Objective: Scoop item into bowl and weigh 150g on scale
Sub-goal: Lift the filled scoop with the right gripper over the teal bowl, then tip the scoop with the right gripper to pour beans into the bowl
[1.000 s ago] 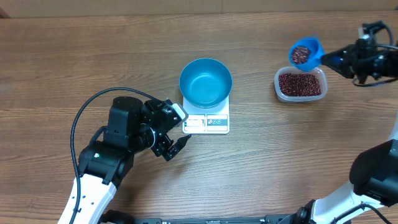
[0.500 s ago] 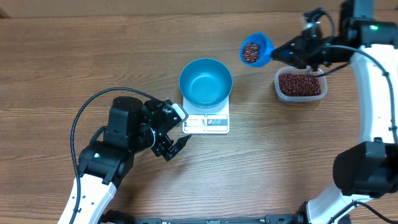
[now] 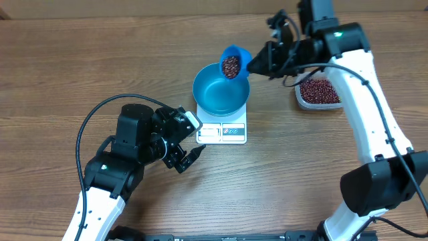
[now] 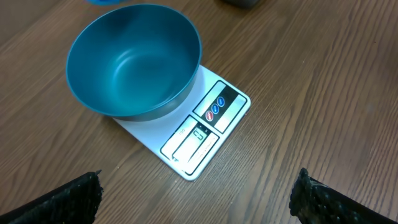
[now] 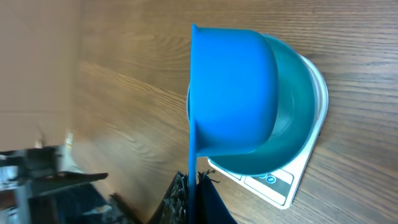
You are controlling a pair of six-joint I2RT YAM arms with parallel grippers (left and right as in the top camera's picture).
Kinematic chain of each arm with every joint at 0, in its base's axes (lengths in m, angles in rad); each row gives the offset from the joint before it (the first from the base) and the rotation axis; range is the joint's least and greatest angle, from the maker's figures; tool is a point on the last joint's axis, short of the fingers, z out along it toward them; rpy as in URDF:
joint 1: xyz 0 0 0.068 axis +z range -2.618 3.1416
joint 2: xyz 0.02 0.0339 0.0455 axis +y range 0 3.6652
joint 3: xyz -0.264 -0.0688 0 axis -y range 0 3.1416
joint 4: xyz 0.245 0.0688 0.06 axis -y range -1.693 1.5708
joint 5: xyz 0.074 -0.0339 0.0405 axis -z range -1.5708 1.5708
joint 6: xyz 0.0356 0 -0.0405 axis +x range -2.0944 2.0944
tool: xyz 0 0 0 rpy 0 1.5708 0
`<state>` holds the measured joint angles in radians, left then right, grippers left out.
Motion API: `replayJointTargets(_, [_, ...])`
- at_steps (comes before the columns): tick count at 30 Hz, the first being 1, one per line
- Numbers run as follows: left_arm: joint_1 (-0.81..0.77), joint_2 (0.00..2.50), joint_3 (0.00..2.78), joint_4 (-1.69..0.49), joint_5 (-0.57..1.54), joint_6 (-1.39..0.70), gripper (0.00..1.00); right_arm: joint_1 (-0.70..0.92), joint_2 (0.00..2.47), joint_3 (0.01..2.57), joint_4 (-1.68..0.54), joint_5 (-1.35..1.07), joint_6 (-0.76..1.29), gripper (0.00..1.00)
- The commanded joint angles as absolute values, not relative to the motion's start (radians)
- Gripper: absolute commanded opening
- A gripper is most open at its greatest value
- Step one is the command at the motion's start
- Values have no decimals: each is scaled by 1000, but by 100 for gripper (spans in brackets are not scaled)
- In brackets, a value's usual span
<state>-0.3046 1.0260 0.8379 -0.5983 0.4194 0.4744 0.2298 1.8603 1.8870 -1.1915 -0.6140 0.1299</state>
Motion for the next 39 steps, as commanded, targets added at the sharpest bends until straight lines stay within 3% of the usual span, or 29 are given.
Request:
replayJointTargets(1, [-295, 1028, 833, -598, 438, 471, 100, 282, 1859, 1922, -1177, -461, 139, 4])
replayJointTargets(11, [-295, 1028, 833, -598, 438, 471, 100, 415, 1859, 1922, -1153, -147, 150, 4])
replayJointTargets(39, [-295, 1028, 833, -598, 438, 471, 100, 605, 1859, 1865, -1164, 237, 241, 4])
